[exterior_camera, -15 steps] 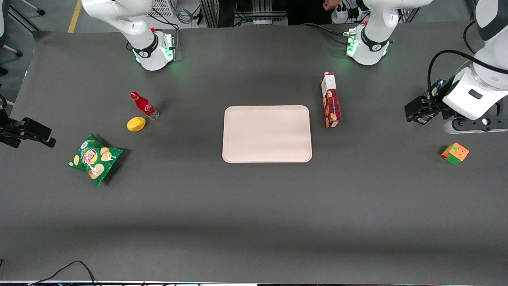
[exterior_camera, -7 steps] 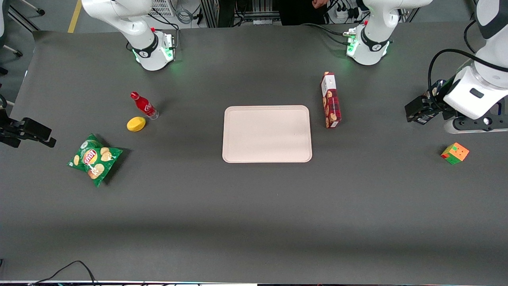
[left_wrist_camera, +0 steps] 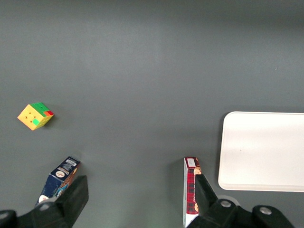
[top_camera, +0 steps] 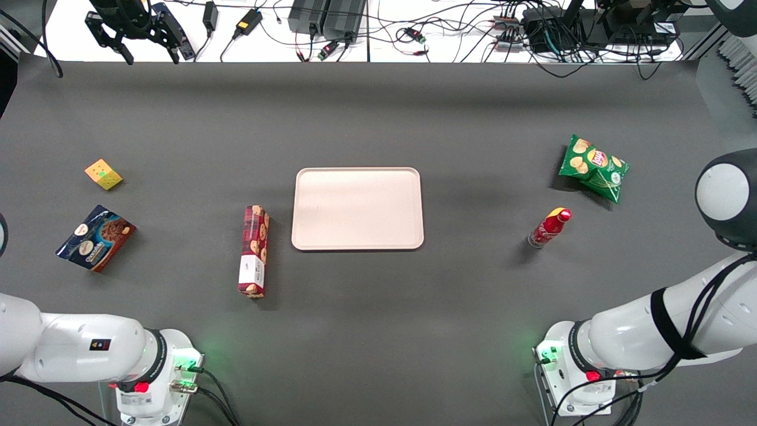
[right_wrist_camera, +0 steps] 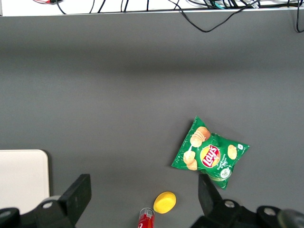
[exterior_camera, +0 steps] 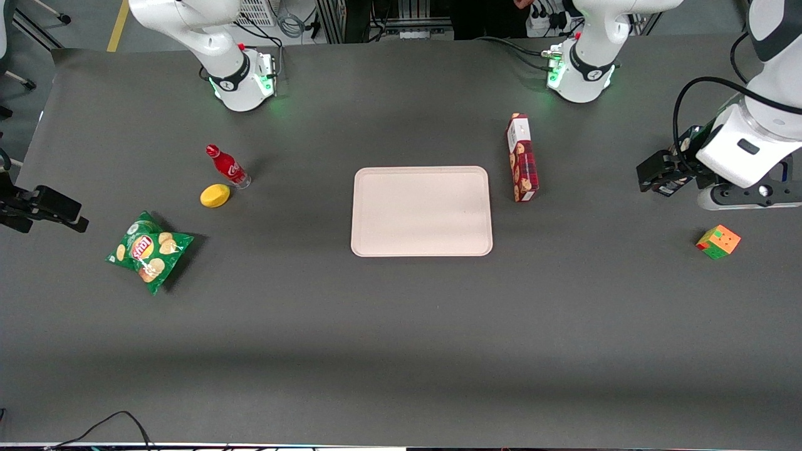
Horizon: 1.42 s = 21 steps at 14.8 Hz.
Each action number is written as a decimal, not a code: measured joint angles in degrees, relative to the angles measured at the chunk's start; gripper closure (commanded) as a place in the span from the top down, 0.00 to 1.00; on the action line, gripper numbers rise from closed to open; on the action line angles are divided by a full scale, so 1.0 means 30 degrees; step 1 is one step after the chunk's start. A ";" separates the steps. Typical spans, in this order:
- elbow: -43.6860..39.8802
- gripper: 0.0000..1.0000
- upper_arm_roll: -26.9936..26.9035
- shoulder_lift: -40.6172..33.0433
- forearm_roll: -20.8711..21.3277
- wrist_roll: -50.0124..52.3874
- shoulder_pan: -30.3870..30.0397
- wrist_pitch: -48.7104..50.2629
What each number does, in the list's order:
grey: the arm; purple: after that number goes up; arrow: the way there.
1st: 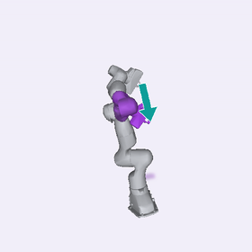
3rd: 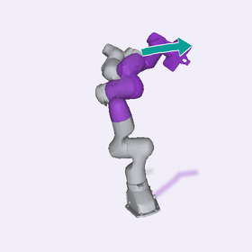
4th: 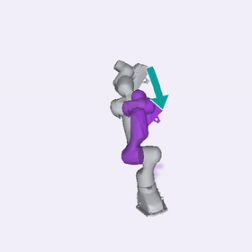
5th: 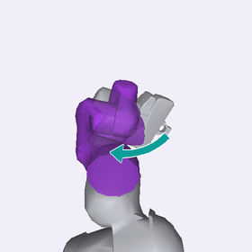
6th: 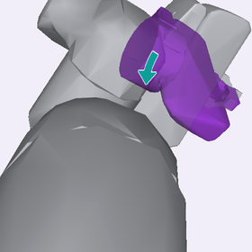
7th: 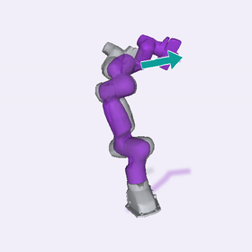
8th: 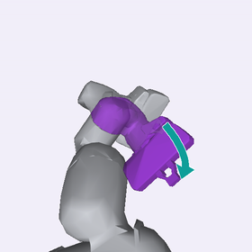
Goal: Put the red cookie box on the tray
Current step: 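Move the open left gripper over the upright red plaid cookie box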
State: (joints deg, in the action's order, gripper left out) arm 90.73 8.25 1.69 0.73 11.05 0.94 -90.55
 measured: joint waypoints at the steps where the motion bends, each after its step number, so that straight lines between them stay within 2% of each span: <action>1: 0.0000 1.00 0.0015 0.0000 0.0000 -0.0001 0.0004 0.0035; 5: 0.0226 1.00 0.0144 -0.0028 0.0005 -0.0002 0.0019 0.1052; 7: 0.1265 1.00 0.0235 -0.0399 0.0005 0.0011 0.0028 0.0811; 15: 0.9920 1.00 0.2272 -0.4915 -0.1198 0.1929 0.0109 -0.3060; 21: 1.4321 1.00 0.3310 -0.6595 -0.2208 0.1977 0.0114 -0.5275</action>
State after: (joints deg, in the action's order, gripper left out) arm 133.69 18.18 -18.09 -5.89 16.98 1.28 -106.38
